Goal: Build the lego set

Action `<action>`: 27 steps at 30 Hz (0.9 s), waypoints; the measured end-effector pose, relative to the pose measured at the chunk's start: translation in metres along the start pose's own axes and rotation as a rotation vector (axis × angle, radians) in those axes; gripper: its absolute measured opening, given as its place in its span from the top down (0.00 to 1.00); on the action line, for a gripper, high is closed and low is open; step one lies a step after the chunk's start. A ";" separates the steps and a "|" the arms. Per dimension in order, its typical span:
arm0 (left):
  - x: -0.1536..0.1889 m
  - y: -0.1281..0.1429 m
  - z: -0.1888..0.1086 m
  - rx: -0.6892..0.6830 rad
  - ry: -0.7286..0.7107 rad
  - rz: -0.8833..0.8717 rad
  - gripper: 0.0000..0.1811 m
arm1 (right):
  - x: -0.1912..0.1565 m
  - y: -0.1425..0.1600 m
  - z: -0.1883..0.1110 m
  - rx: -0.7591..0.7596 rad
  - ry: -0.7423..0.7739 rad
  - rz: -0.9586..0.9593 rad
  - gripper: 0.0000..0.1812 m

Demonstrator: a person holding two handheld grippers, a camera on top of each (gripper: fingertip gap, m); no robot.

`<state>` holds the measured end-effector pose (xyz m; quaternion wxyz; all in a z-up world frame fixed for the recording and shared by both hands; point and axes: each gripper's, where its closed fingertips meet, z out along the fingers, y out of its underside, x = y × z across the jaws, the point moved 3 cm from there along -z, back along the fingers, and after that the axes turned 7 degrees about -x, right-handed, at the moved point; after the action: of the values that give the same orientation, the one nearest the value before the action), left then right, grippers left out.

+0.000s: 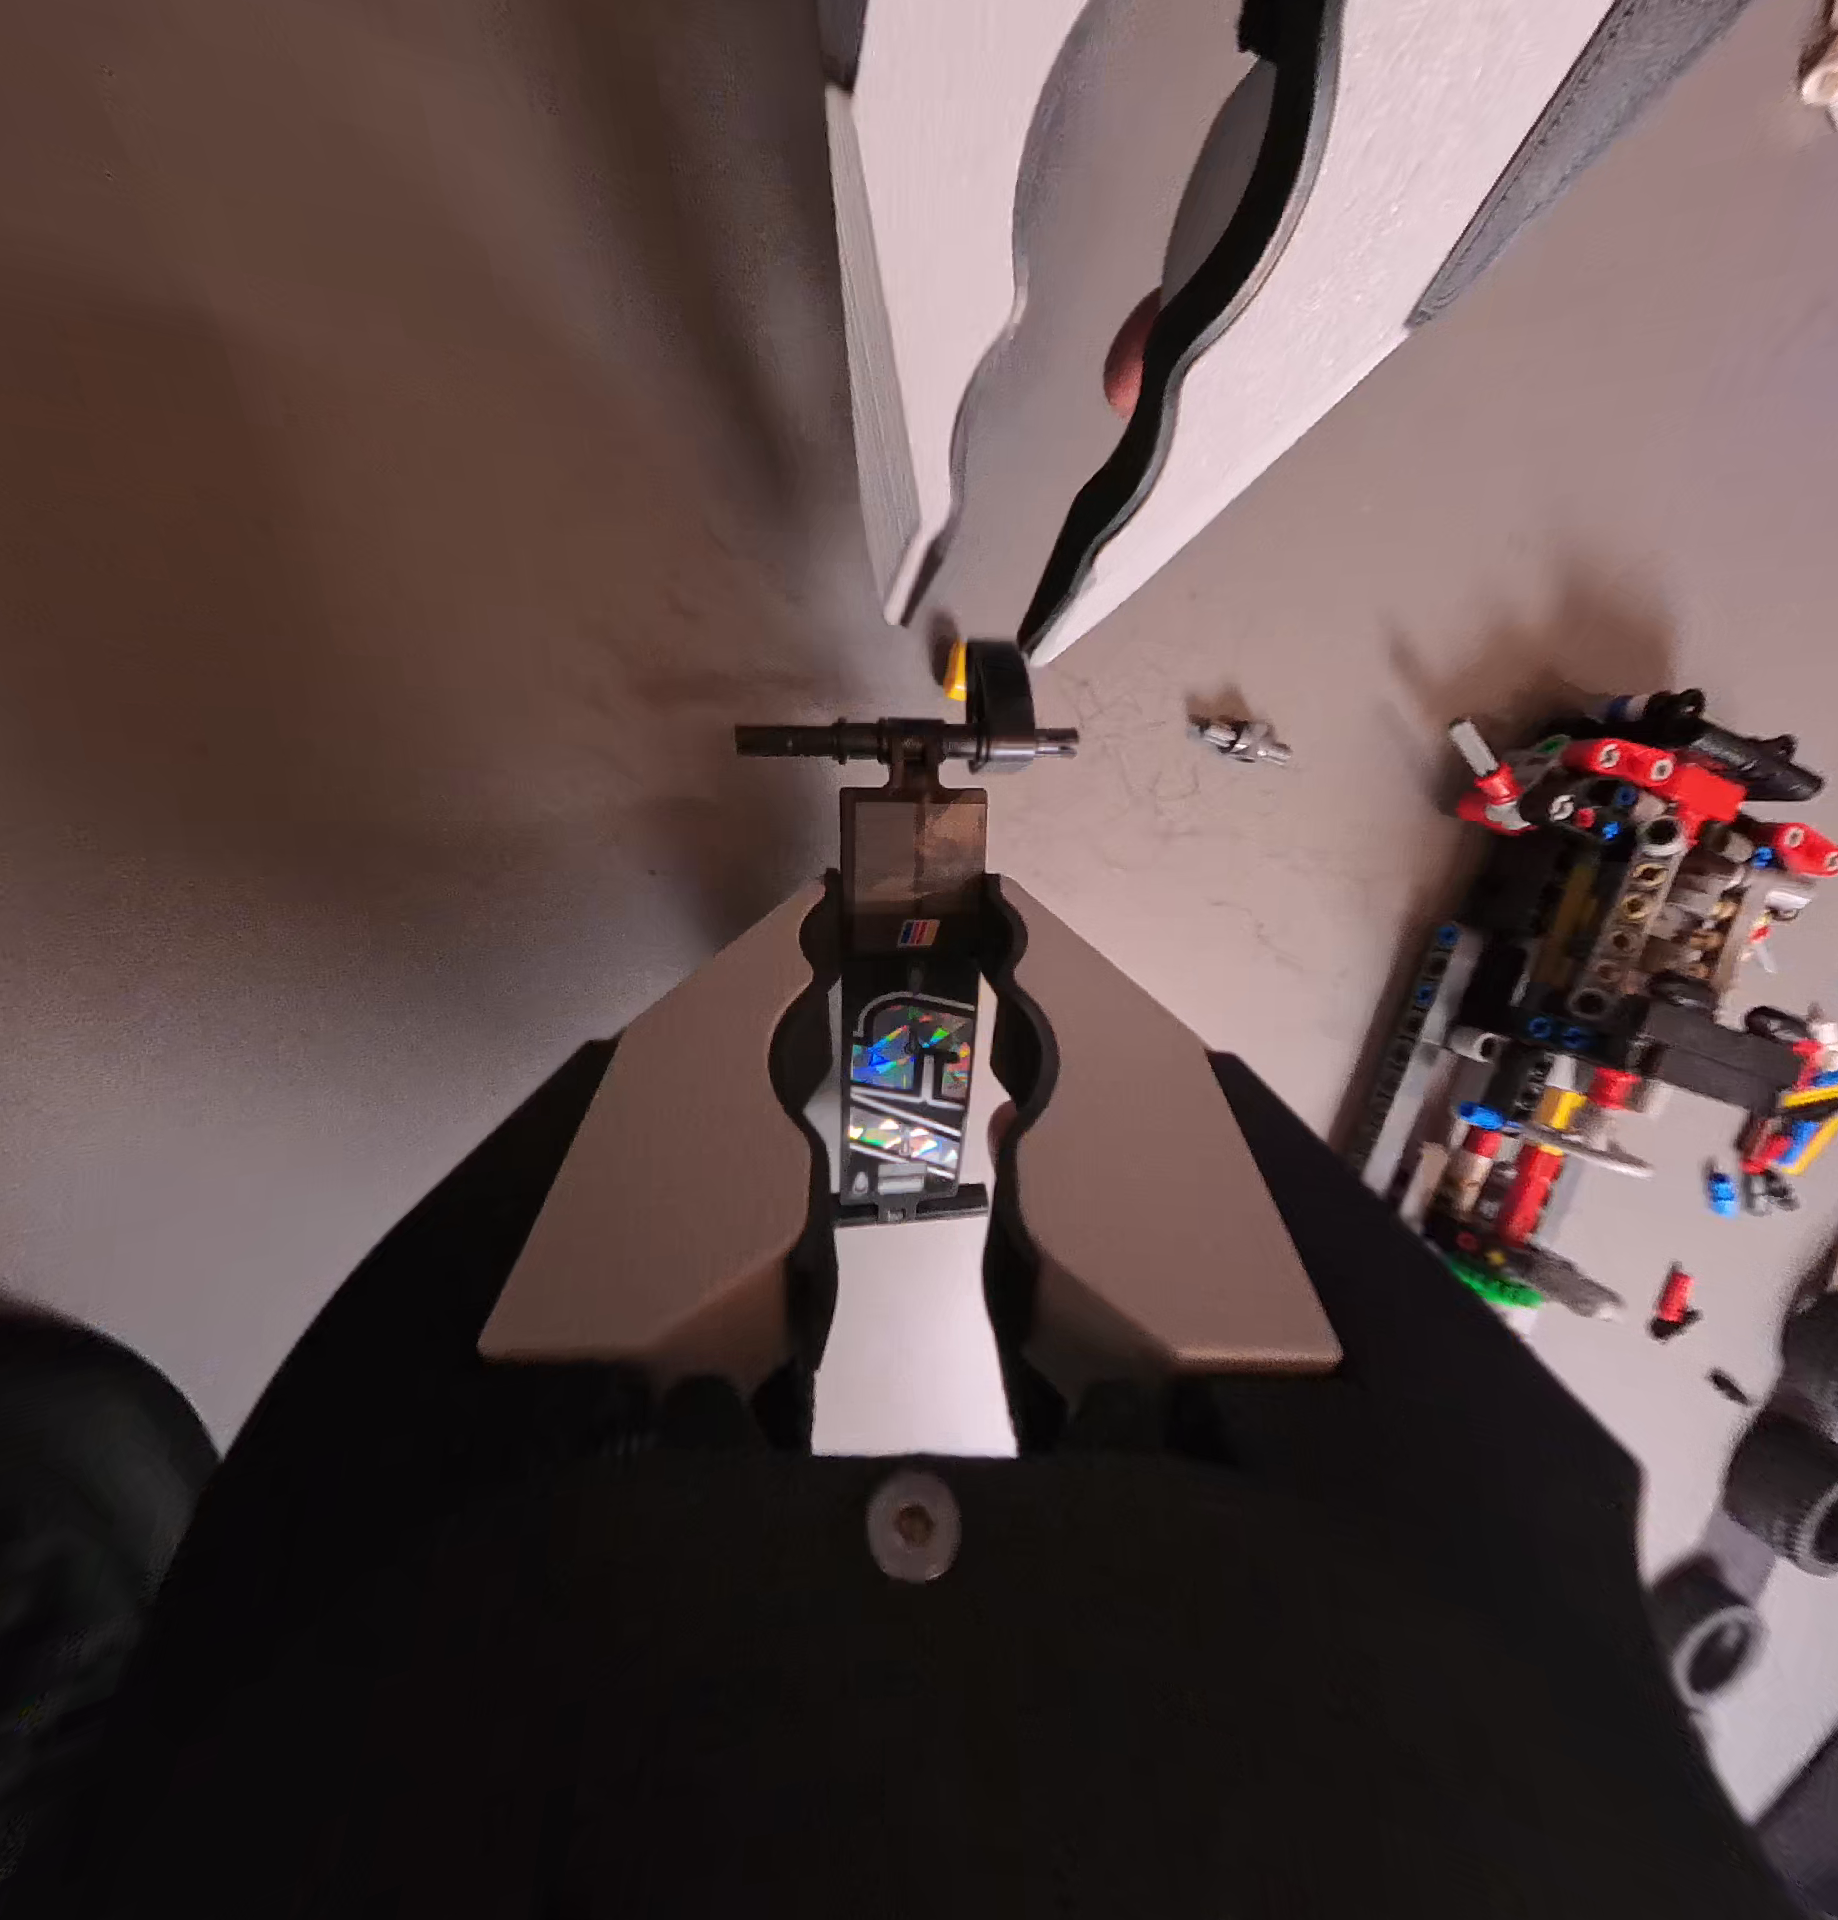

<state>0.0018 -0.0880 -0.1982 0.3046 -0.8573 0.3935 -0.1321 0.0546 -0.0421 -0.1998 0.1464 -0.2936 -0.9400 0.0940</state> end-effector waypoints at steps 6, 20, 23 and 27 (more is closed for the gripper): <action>-0.022 0.012 -0.006 0.029 -0.041 -0.049 0.88 | 0.033 0.012 -0.005 -0.226 -0.048 -0.275 0.87; -0.042 0.030 0.003 0.015 -0.092 -0.068 0.91 | 0.044 0.017 0.025 -0.136 -0.214 -0.372 0.87; -0.038 0.022 0.001 0.074 -0.077 -0.048 0.88 | 0.039 0.001 0.015 0.009 -0.225 -0.327 0.87; -0.027 0.011 -0.001 0.173 0.037 -0.073 0.83 | 0.031 -0.013 0.011 0.109 -0.221 -0.319 0.87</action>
<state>-0.0226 -0.0733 -0.2041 0.3651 -0.8390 0.3547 -0.1924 0.0199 -0.0360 -0.2002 0.0710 -0.1206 -0.9785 0.1518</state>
